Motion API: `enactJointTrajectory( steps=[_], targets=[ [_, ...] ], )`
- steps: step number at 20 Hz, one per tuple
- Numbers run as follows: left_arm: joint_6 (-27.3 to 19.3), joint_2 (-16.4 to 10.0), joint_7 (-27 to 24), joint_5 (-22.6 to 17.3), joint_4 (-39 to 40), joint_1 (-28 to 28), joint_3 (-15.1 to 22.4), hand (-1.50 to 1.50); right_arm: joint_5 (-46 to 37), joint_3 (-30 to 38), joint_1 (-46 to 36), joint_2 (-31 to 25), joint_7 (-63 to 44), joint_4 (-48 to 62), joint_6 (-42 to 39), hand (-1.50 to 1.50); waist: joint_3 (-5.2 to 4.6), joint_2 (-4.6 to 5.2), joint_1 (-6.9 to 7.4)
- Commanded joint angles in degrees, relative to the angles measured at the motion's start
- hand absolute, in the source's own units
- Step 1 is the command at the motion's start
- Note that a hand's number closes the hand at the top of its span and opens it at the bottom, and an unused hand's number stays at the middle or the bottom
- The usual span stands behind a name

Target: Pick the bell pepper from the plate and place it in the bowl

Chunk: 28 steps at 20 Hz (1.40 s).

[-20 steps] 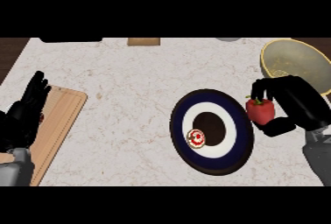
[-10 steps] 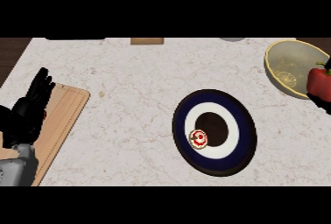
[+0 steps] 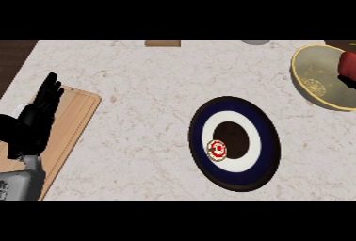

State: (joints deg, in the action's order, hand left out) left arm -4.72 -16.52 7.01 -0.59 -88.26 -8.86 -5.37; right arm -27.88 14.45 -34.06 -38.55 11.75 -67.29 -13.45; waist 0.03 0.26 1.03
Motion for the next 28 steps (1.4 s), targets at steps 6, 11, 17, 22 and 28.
enactJointTrajectory(
  steps=[6,11,17,22,28],
  targets=[
    [-0.9,1.4,1.0,2.0,0.6,-3.0,1.2,0.00,-6.4,-0.1,-11.4,1.0,16.3,31.5,10.9,1.50,0.12,0.81,1.59],
    [1.8,-1.2,1.3,-0.4,3.3,-6.6,-1.8,0.00,-8.1,0.6,-18.8,1.8,18.8,42.3,14.9,1.50,0.12,1.01,1.87],
    [-0.1,1.6,2.5,1.8,1.0,-6.5,1.5,0.00,-14.2,-3.2,-17.5,-2.1,12.0,51.2,10.5,-1.50,0.28,1.73,3.09],
    [1.0,1.5,-0.6,1.7,2.8,-4.1,1.1,0.00,-13.8,-2.9,-17.5,-4.5,21.9,54.9,5.2,-1.50,0.31,1.74,3.11],
    [1.0,1.0,0.5,0.7,0.8,-3.4,0.0,0.00,0.4,10.7,-20.4,-5.3,25.1,58.8,-4.6,-1.50,0.47,1.30,2.60]
  ],
)
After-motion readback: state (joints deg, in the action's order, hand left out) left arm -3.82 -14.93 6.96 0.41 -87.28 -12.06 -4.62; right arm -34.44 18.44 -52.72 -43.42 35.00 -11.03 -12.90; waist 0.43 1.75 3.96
